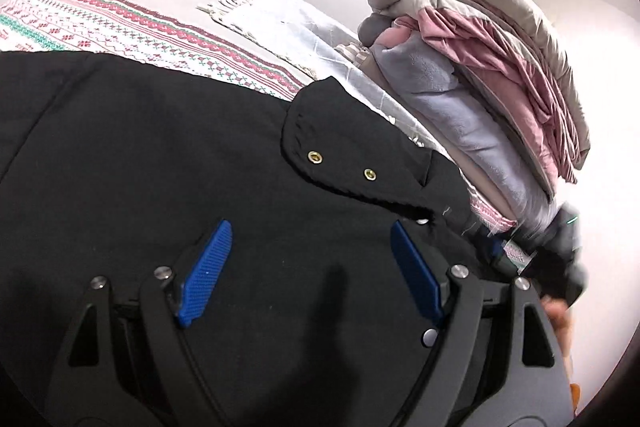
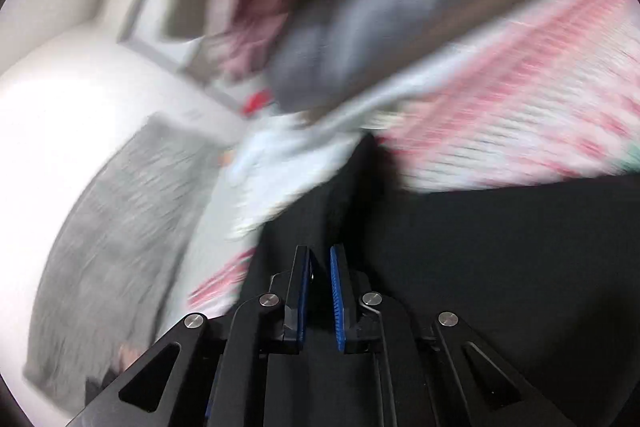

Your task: Fold large clothes

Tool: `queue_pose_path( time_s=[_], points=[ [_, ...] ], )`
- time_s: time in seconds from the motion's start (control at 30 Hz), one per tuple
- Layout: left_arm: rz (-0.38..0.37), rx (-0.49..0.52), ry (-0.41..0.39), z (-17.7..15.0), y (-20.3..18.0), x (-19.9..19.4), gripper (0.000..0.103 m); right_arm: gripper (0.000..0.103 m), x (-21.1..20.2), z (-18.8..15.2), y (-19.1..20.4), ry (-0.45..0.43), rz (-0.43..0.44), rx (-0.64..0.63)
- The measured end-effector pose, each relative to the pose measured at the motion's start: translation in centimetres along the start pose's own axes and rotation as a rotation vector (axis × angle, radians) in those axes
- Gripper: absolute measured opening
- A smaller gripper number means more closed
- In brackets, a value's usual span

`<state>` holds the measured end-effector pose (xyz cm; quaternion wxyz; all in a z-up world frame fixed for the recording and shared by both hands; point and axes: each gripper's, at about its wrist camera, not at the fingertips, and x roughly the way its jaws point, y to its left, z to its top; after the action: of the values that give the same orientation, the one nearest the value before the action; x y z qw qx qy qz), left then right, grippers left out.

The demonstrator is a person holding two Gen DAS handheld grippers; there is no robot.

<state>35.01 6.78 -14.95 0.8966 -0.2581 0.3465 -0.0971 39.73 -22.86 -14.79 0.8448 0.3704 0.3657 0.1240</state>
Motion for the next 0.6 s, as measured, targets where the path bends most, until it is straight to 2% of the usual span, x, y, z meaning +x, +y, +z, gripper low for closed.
queue_pose_path(
  time_s=[0.03,0.07,0.1,0.2,0.27,0.37,0.5,0.6],
  points=[
    [0.003,0.009,0.003,-0.2,-0.1,-0.1,0.082,0.004,0.5,-0.4,-1.3,0.043,-0.084,0.014],
    [0.003,0.02,-0.001,-0.3,-0.2,-0.2,0.082,0.003,1.0,-1.2,-2.5,0.095,-0.126,0.017],
    [0.006,0.026,0.0,-0.4,-0.3,-0.2,0.082,0.004,0.4,-1.5,-2.1,0.077,-0.121,-0.013],
    [0.004,0.02,0.0,-0.4,-0.1,-0.2,0.082,0.014,-0.9,-1.5,0.5,0.074,-0.219,-0.096],
    [0.003,0.014,0.0,-0.4,0.0,-0.2,0.082,0.019,-1.7,-1.0,2.8,0.023,-0.293,-0.178],
    [0.006,0.018,0.0,-0.4,-0.1,-0.2,0.082,0.034,-1.6,0.1,5.9,-0.03,-0.313,-0.255],
    [0.002,0.016,0.003,-0.3,0.0,-0.2,0.082,0.035,0.9,0.1,9.1,-0.045,-0.265,-0.336],
    [-0.004,0.014,0.006,-0.3,0.1,-0.2,0.082,0.035,4.3,-1.2,9.2,0.035,-0.311,-0.381]
  ],
)
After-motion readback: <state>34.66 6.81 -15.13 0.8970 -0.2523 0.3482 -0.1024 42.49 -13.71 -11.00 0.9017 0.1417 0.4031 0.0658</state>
